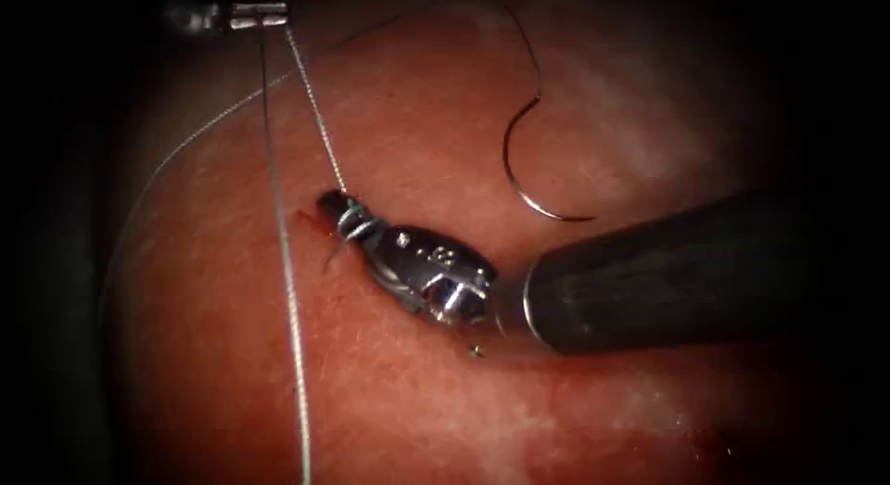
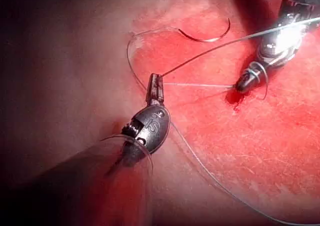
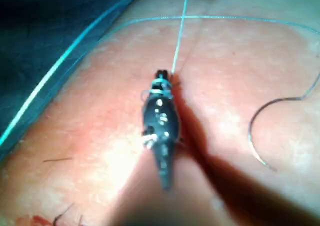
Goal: Wound Closure
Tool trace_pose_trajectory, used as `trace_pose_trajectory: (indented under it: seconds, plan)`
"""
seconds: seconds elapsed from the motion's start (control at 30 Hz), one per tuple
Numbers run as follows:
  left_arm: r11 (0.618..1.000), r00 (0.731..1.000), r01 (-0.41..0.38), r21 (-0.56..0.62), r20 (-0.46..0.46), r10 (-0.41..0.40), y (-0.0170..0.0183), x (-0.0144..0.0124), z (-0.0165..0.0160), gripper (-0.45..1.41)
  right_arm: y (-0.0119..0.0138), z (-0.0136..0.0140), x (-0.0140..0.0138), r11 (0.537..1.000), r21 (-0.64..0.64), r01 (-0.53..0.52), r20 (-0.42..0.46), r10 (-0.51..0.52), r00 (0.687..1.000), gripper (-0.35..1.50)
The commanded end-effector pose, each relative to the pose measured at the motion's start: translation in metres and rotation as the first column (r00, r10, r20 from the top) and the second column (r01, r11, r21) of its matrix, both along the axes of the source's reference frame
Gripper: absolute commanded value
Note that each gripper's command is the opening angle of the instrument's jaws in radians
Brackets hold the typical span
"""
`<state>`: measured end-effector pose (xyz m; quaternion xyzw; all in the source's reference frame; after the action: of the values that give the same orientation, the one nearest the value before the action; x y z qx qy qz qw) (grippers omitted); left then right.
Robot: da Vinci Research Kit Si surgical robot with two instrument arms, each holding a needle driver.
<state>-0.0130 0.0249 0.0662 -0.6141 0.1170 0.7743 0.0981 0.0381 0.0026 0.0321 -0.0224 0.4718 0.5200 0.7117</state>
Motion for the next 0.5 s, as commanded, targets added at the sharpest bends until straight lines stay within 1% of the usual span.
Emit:
trace_pose_trajectory:
  seconds: [0.03,0.17,0.3,0.37,0.5]
  plan:
    - [1.0,1.0,0.016,0.0,0.011,-0.016,0.0002,-0.0006,0.0008,-0.45,-0.0021,0.0,0.001,1.0,0.013,-0.005,-0.01,0.005,1.0,-0.35]
    - [0.998,0.996,0.07,-0.002,0.051,-0.07,0.0033,-0.001,0.0007,-0.45,-0.0034,-0.0005,0.0015,1.0,0.017,-0.002,-0.015,0.002,1.0,-0.35]
    - [0.993,0.989,0.115,0.002,0.093,-0.114,0.0061,-0.0015,0.0002,-0.45,-0.0052,-0.0009,0.0021,1.0,0.018,0.014,-0.015,-0.014,1.0,-0.35]
    - [0.991,0.985,0.131,0.004,0.113,-0.131,0.0074,-0.0019,0.0,-0.45,-0.0061,-0.0008,0.0023,1.0,0.02,0.02,-0.009,-0.02,1.0,-0.35]
    - [0.989,0.982,0.144,0.008,0.124,-0.144,0.0089,-0.003,-0.0002,-0.45,-0.0082,-0.0008,0.0028,0.999,0.021,0.039,-0.004,-0.039,0.999,-0.35]
